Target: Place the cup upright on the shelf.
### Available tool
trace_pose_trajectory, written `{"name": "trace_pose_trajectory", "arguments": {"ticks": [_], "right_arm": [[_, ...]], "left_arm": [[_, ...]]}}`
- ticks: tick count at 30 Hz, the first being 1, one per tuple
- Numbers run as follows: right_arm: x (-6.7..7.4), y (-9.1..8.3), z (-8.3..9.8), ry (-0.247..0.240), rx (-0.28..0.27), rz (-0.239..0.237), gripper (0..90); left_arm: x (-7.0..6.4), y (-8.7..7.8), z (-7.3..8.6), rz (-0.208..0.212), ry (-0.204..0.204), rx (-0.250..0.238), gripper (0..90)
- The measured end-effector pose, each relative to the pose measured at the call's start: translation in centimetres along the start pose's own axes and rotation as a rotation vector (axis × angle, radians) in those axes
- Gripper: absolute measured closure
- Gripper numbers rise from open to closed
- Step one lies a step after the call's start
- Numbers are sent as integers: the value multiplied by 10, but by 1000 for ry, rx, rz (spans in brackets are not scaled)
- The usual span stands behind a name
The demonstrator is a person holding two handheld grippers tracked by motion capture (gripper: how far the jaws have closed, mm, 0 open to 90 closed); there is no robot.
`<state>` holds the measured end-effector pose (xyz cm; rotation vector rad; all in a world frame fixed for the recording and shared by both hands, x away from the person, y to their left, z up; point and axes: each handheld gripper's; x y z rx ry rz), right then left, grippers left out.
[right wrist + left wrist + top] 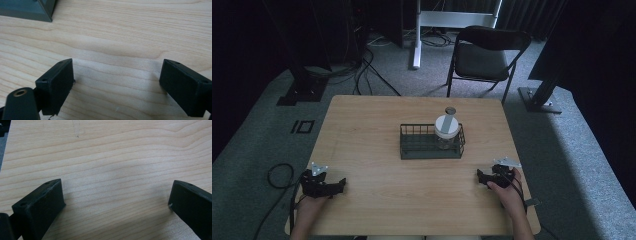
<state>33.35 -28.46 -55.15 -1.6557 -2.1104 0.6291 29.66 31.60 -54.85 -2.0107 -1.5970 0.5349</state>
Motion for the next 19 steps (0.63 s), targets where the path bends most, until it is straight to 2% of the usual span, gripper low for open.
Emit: {"name": "trace_pose_trajectory", "arguments": {"ticks": [2,19], "right_arm": [[2,1,0,-11,6,8,116],[1,1,0,-8,6,8,115]], "left_arm": [[0,0,0,0,0,0,2],[0,0,0,1,0,0,2]]}}
Point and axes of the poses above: each handheld gripper's, and its own axes: y roughly forward along the jaws, z roughly out of its underside, x roughly to its left, and after that the axes turned 9 degrees about -x, right-handed
